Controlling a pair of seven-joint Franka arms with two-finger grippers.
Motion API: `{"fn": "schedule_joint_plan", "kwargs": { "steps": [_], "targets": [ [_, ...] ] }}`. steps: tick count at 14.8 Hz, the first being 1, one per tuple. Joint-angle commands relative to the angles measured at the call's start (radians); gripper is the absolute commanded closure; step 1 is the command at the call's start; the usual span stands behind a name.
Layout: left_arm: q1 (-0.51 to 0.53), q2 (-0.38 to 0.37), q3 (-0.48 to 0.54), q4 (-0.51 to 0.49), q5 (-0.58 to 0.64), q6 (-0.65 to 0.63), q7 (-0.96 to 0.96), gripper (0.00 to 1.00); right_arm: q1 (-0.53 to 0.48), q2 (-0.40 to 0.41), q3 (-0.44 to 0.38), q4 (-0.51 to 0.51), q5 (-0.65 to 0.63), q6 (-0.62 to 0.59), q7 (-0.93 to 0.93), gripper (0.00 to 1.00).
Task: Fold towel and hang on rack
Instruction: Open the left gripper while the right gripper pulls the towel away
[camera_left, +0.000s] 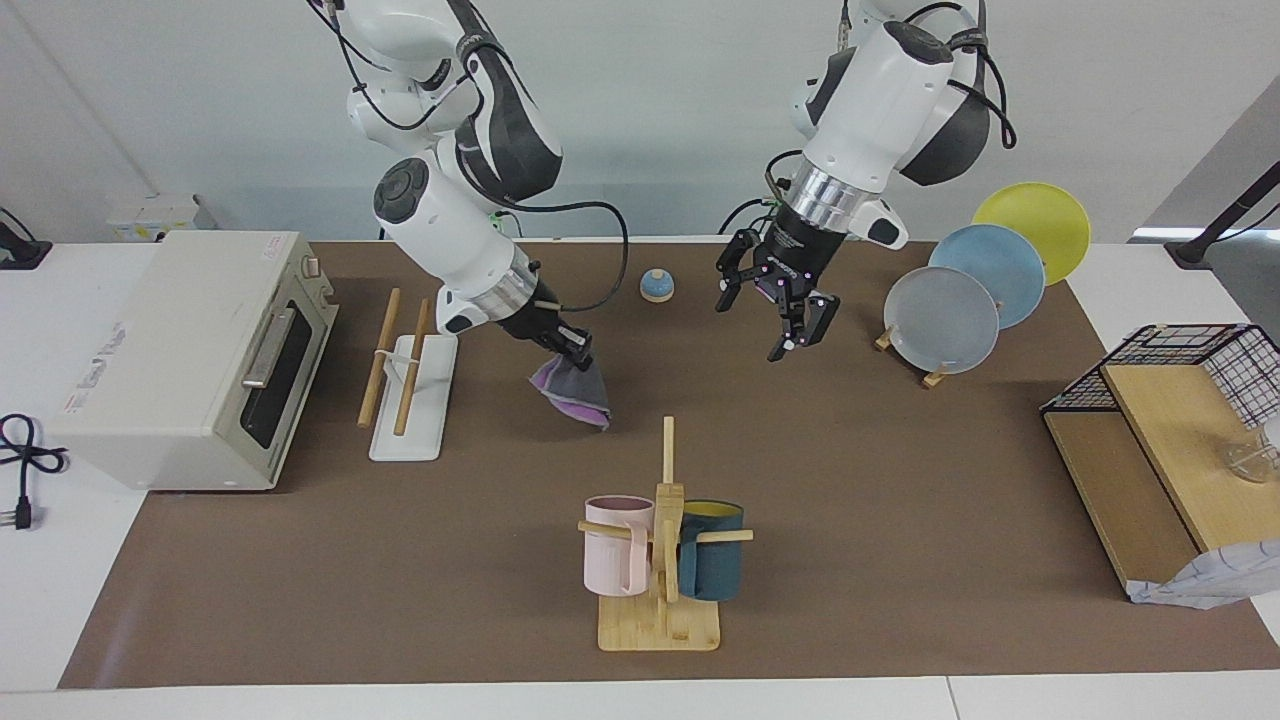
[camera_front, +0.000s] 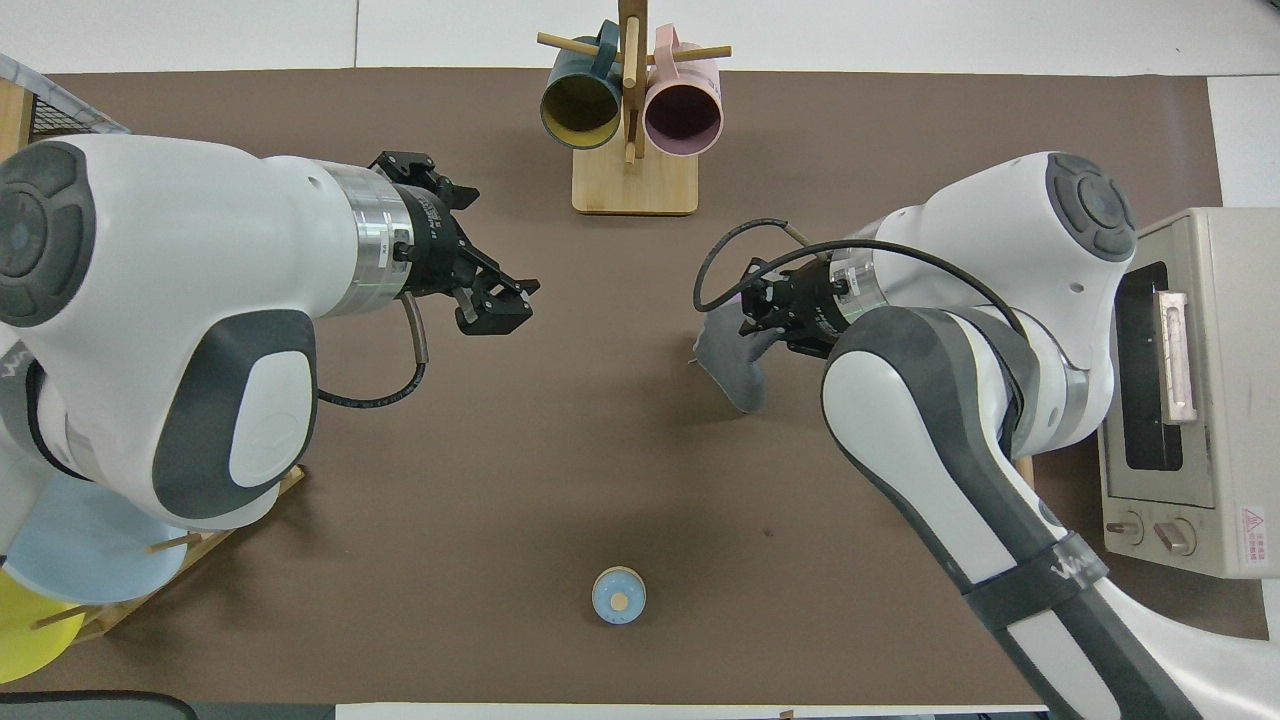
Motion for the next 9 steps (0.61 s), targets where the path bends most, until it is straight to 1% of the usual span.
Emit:
{"fn": "schedule_joint_plan", "kwargs": {
  "steps": [1, 4, 5, 7, 9],
  "targets": [
    [0.059, -0.046, 0.001, -0.068, 0.007, 0.029, 0.155, 0.0, -0.049, -0.037, 0.009, -0.026, -0.195, -0.086, -0.07, 1.0],
    [0.136, -0.048, 0.001, -0.074, 0.007, 0.023, 0.388, 0.0, -0.141, -0.038, 0.009, -0.027, -0.263, -0.125, -0.223, 1.0],
    [0.157, -0.048, 0.001, -0.077, 0.007, 0.015, 0.477, 0.0, -0.158, -0.038, 0.009, -0.026, -0.318, -0.143, -0.261, 1.0],
    [0.19, -0.049, 0.003, -0.082, 0.005, 0.001, 0.644, 0.0, -0.162, -0.04, 0.009, -0.02, -0.463, -0.189, -0.326, 1.0],
    [0.217, -0.051, 0.006, -0.08, 0.005, -0.037, 0.833, 0.0, -0.169, -0.057, 0.006, -0.009, -0.51, -0.261, -0.349, 1.0]
  ]
}}
